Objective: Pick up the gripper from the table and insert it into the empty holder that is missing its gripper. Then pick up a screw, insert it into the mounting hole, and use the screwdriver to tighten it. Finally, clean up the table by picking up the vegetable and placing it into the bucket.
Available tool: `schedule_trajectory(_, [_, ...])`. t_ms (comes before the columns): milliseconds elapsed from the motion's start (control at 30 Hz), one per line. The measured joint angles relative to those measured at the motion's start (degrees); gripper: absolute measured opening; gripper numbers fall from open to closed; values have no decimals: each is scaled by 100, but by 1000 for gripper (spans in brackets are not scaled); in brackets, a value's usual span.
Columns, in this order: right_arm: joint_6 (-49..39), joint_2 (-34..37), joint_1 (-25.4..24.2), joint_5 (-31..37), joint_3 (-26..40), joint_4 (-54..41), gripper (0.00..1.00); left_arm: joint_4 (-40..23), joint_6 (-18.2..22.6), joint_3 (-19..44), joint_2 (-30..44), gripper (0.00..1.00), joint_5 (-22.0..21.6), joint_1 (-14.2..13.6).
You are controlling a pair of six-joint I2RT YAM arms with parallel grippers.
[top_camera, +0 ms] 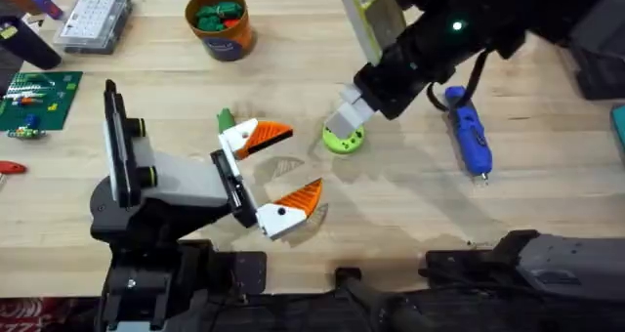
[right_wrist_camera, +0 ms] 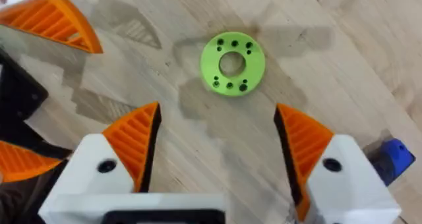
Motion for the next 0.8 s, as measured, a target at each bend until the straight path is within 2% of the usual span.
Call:
schedule_trajectory(133, [2,-290,0,24,-45,-37,978,0,0,0,0,993,0,0])
schedule_trajectory(300, [115,-1149,-77,116,-509,-42,978,0,0,0,0,993,2,0])
schedule_trajectory(567, [309,-2345,-850,175,-1697,-108,978,-2,0,0,0,993,2,0])
schedule_trajectory(800, [327,-2615,-975,175,-2049,-684,978,-2,0,0,0,993,2,0])
